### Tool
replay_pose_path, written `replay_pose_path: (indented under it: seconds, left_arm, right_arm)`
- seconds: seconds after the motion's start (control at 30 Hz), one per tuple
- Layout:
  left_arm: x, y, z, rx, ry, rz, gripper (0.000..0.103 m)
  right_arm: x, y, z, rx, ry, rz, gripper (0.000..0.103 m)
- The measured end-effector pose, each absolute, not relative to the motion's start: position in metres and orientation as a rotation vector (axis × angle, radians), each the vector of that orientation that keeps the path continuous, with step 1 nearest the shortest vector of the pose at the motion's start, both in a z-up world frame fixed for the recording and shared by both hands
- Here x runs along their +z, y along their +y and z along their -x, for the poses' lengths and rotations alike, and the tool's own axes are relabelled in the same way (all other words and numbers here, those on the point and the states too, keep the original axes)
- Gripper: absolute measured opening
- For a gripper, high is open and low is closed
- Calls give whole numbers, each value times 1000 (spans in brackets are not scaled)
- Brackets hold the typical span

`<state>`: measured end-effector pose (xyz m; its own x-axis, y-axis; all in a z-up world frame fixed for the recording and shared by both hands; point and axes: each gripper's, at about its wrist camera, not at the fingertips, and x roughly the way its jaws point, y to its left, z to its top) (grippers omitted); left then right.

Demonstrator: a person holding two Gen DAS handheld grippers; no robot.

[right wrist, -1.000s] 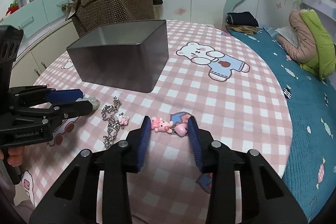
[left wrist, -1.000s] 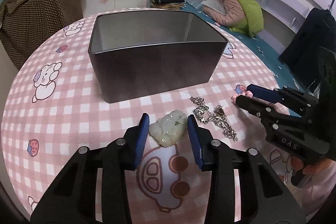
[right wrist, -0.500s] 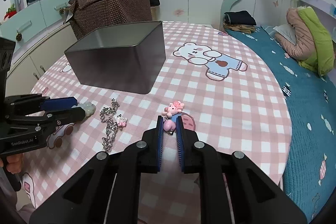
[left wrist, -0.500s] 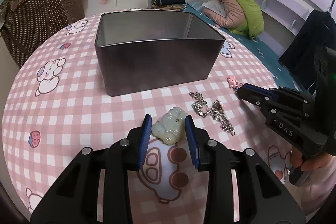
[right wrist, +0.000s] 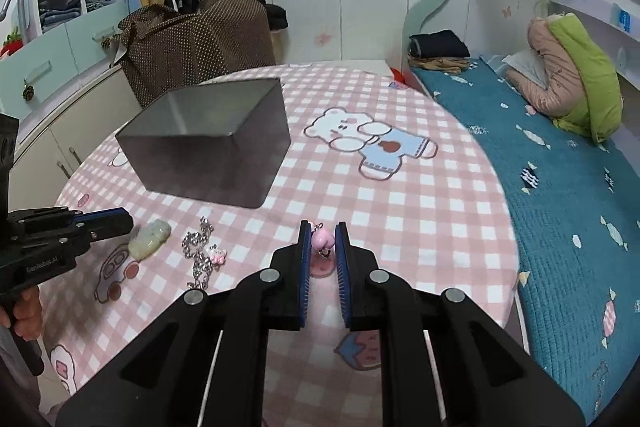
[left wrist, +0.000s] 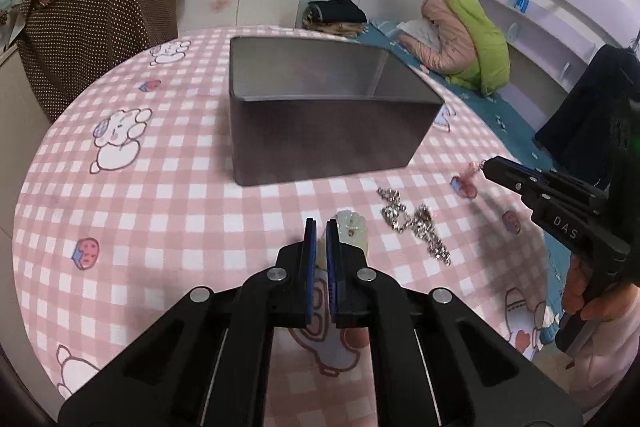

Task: Organize jewelry
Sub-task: 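Carry the jade pendant and pink charm over the grey box with both tools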

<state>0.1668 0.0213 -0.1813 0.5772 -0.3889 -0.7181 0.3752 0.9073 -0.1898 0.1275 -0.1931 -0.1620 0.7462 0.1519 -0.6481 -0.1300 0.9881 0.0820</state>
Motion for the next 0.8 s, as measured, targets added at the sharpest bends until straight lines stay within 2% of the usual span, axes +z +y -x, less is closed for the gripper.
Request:
replay_pose_path:
  seconds: [0.17,0.2,0.23,0.27,0.3,0.4,0.47,0.53,0.8]
  left_arm:
    - [-184,23,-167,-449,852,6,6]
    - [-185,22,-167,-451,853,7,16]
    - [-185,22,-167,-464,859,9,43]
    - [-185,21,-167,-471,857,16,54]
    - [-184,19,-167,-476,850,22,57]
    - [-187,8,-170,-501,860,-12,57]
    - [-193,0,-172,-478,872,-66,51]
    - [-193,-5,-172,-466,865,-115,29]
    - [-195,-4,-174,-448,871,-123,28]
  right_arm:
    - [-156,-193,-125,153,693,-30,11]
    - [-155,-193,-125,150,693,-31,11]
    - [-155,-194,-125,146,693,-33,11]
    - [-155,-195,-125,140,694,-37,11]
    - [-155,-196,-126,137,695,-40,11]
    - [-154,-200,-125,128,691,-49,12]
    - [-152,-202,-124,128,686,-54,12]
    - [-150,-203,-123,125,679,-53,11]
    - [-144,-208,-123,117,662,-60,12]
